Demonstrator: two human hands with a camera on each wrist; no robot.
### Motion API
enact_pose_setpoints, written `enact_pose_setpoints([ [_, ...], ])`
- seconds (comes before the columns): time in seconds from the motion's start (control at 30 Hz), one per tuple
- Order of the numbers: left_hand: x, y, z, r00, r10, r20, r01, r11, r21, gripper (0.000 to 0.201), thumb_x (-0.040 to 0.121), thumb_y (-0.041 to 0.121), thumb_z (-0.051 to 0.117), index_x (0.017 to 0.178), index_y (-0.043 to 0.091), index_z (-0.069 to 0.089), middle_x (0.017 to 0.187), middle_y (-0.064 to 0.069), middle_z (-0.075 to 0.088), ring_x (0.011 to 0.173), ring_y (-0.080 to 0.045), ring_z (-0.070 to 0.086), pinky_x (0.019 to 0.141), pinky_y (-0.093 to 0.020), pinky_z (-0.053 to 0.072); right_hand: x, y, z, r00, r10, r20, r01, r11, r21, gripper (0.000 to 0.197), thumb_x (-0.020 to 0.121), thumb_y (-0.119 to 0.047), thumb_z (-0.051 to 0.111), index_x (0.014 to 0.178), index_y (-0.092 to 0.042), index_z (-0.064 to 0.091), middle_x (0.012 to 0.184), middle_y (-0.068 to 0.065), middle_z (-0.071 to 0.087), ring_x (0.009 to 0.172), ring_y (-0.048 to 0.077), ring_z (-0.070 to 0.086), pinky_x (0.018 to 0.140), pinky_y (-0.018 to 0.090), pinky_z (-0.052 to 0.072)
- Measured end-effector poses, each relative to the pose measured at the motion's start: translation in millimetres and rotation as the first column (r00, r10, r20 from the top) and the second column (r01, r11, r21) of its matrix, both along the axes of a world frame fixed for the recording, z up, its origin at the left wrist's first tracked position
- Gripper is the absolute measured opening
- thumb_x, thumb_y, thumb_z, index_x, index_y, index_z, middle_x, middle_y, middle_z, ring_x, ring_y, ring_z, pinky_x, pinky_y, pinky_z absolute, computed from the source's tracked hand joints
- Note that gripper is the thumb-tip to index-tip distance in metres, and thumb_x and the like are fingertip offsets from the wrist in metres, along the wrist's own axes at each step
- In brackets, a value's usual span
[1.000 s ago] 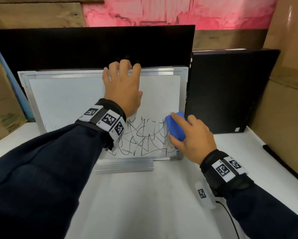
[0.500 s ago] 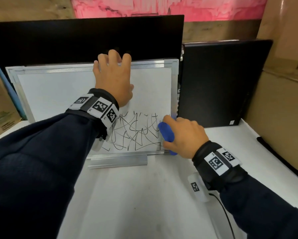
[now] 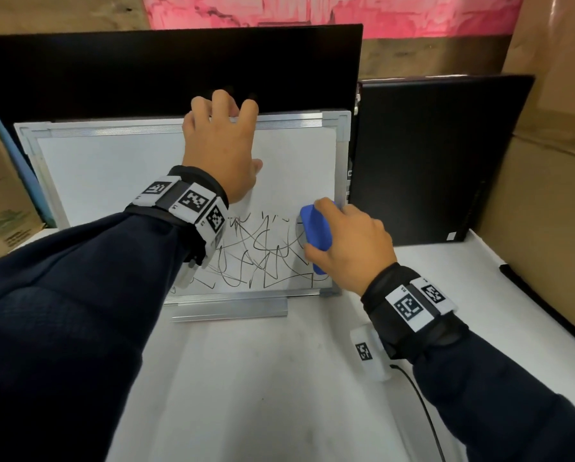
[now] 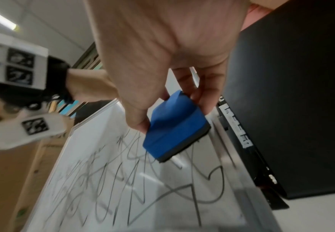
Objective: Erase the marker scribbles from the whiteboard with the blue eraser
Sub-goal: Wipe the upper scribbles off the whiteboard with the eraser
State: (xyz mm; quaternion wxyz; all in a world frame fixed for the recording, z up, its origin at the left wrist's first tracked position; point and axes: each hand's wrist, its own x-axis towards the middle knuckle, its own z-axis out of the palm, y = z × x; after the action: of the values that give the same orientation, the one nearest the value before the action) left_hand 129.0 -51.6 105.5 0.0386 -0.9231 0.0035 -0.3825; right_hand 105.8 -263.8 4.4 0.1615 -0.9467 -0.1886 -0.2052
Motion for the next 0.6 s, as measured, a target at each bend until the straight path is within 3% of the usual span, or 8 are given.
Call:
enact_pose_setpoints([
  [0.17,-0.6,3.1,2.1,1.0,-0.021,-0.007,0.021,0.999,0.025,0.064,0.081,0.04,0.078,0.131,0.015,0.046,0.126,-0.014,0.045,0.114,-0.037,0.041,0.097,-0.046,0.04,-12.4,14.3,-13.4,0.993,0.049,-0.104,-0.06,0.993,-0.105,0.054,0.081,-0.052,0.065,0.123,-0.032,0.037,0.089,-0.001,0.045,0.081,0.03,0.056,0.062,0.033,0.041],
  [0.33,-2.0,5.1,0.1,1.0,-0.018,0.007,0.018,1.0,0.025,0.063,0.081,0.041,0.078,0.129,0.016,0.047,0.125,-0.013,0.046,0.113,-0.037,0.042,0.096,-0.045,0.04,-1.2,13.9,2.9,1.0,-0.016,0.024,0.014,0.999,0.051,0.057,0.083,-0.054,0.063,0.129,-0.032,0.039,0.091,0.001,0.051,0.075,0.027,0.051,0.062,0.034,0.047],
  [0.5,-1.5,5.4,0.8,1.0,-0.019,0.003,0.019,0.999,0.034,0.063,0.081,0.042,0.077,0.13,0.016,0.046,0.126,-0.013,0.046,0.113,-0.036,0.042,0.095,-0.044,0.04,-14.0,27.9,-16.6,0.992,0.085,-0.089,-0.093,0.991,-0.096,0.056,0.082,-0.051,0.065,0.126,-0.032,0.037,0.09,-0.002,0.046,0.078,0.028,0.055,0.061,0.032,0.041],
  [0.6,-1.1,6.6,-0.7,1.0,-0.021,0.01,0.021,0.999,0.032,0.063,0.081,0.042,0.077,0.13,0.017,0.047,0.126,-0.013,0.046,0.113,-0.036,0.042,0.095,-0.044,0.04,-5.4,26.5,-5.3,0.999,0.054,-0.006,-0.053,0.998,0.019,0.058,0.082,-0.054,0.065,0.129,-0.032,0.038,0.09,-0.001,0.048,0.076,0.028,0.052,0.061,0.034,0.047],
])
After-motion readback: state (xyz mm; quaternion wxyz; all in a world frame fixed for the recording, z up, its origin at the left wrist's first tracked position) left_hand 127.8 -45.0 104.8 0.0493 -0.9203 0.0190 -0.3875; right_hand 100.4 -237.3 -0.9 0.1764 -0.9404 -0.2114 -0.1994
